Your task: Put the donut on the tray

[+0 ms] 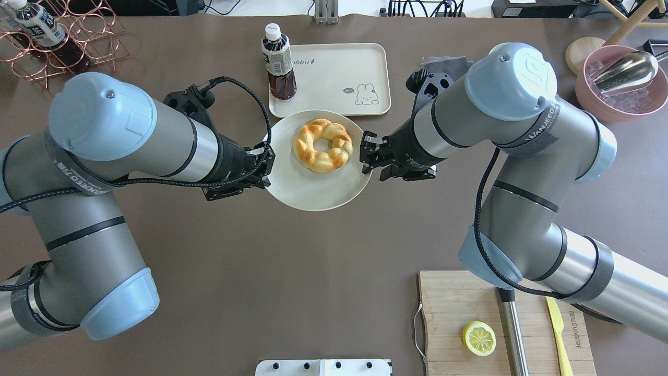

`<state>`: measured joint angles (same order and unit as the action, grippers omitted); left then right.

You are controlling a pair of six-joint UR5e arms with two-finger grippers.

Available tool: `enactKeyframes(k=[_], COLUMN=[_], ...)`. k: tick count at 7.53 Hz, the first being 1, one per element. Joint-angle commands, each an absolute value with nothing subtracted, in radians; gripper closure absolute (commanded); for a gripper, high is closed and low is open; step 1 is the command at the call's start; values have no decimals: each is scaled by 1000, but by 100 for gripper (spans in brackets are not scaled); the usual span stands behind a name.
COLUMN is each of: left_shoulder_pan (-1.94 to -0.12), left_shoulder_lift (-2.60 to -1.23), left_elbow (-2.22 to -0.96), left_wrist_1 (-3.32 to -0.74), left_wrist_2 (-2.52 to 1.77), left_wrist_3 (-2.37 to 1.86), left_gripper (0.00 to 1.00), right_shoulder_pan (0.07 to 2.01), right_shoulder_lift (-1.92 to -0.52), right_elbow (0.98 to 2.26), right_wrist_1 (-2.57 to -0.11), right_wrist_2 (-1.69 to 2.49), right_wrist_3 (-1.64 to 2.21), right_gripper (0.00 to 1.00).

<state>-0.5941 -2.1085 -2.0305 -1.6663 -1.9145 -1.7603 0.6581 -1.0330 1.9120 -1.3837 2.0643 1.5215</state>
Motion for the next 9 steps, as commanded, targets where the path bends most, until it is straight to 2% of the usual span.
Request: enactKeyframes(k=[1,2,5,6,7,9], left_shoulder_pan=[-595,-594,-594,-594,-594,-601], left_shoulder_lift=[-2108,-2111,-2111,-2111,-2109,-2105], left_elbow=[-2037,-2040,-2046,-2042,-2040,-2048], left_wrist_1=[-1666,-1666,-1667,-1670,-1671,-1667], left_wrist_2=[-1916,-1916,-1919,-1917,-1917,-1919], left_wrist_3=[-1766,-1782,-1784,-1786,-1786,-1784], left_gripper=[100,100,100,26,3,3], right_shoulder_pan=[650,650,650,650,650,650], right_shoulder_lift=[-1040,-1040,-1040,-1042,-1042,-1064], right_elbow=[1921,1922,1940,1956,1953,1950], right_wrist_1=[-1384,-1384,-1384,-1384,-1385,-1384], right_wrist_2=[2065,2066,2074,2075,2075,2075], right_wrist_3=[1522,1523,1548,1548,1548,1545], right_gripper=[80,100,100,100,100,100])
